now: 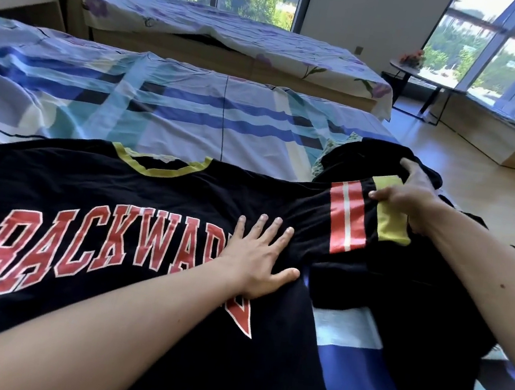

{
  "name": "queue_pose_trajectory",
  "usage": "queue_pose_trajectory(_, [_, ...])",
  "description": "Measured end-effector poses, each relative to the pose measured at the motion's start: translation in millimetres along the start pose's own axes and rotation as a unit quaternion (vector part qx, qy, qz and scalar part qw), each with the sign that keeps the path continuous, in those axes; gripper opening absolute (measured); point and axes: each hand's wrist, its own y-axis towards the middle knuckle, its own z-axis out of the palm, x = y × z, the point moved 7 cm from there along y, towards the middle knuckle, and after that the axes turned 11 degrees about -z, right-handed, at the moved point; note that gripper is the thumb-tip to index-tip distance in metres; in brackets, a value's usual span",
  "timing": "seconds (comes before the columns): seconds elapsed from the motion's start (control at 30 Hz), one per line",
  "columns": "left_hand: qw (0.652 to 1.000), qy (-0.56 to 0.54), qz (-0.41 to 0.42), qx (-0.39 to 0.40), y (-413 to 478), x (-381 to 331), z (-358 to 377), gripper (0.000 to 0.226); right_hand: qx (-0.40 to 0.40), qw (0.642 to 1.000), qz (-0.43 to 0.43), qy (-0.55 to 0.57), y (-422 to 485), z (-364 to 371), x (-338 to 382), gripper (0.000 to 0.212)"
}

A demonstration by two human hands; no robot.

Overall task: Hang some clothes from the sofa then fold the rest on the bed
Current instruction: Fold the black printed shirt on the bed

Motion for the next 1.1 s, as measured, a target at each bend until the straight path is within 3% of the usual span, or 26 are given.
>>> queue_pose_trajectory(0.13, [1.000,-0.001,0.002,0.027,0,0,-5,0.087,0.052,0.995,-0.065,-0.055,-4,14,45,0.089])
queue_pose_trajectory(0.23, [0.981,-0.178,-0.009,0.076,8,10,-22,0.077,0.103,0.985,-0.115,-0.071,-20,37,98,0.092])
queue_pose_trajectory(0.27, [0.950,-0.301,-0.028,0.072,9,20,-35,0.074,0.119,0.981,-0.136,-0.077,-26,47,118,0.094])
queue_pose_trajectory(0.33, [0.842,-0.530,-0.091,0.037,6,50,-64,0.069,0.154,0.969,-0.176,-0.076,-45,71,158,0.099])
queue_pose_trajectory(0.43, [0.679,-0.713,-0.166,0.045,-1,102,-84,0.075,0.296,0.939,-0.164,0.057,-78,118,195,0.099])
queue_pose_trajectory(0.5, [0.585,-0.794,-0.159,0.050,-7,138,-86,0.092,0.354,0.925,-0.123,0.063,-89,148,193,0.085])
queue_pose_trajectory(0.53, [0.583,-0.789,-0.185,0.046,-9,153,-81,0.099,0.355,0.927,-0.120,0.017,-91,159,185,0.077])
queue_pose_trajectory(0.6, [0.632,-0.723,-0.276,0.042,-14,185,-55,0.107,0.349,0.914,-0.166,-0.123,-93,184,165,0.063])
queue_pose_trajectory(0.7, [0.696,-0.620,-0.362,-0.022,-3,232,-10,0.094,0.361,0.879,-0.225,-0.217,-111,216,130,0.058])
queue_pose_trajectory(0.8, [0.765,-0.522,-0.374,-0.051,-35,213,-42,0.084,0.351,0.877,-0.230,-0.233,-128,242,89,0.069])
queue_pose_trajectory(0.93, [0.834,-0.398,-0.366,-0.107,-51,212,-71,0.074,0.345,0.845,-0.231,-0.336,-137,266,53,0.072])
queue_pose_trajectory(1.1, [0.880,-0.244,-0.370,-0.172,-93,259,-108,0.054,0.320,0.874,-0.211,-0.300,-130,271,89,0.077])
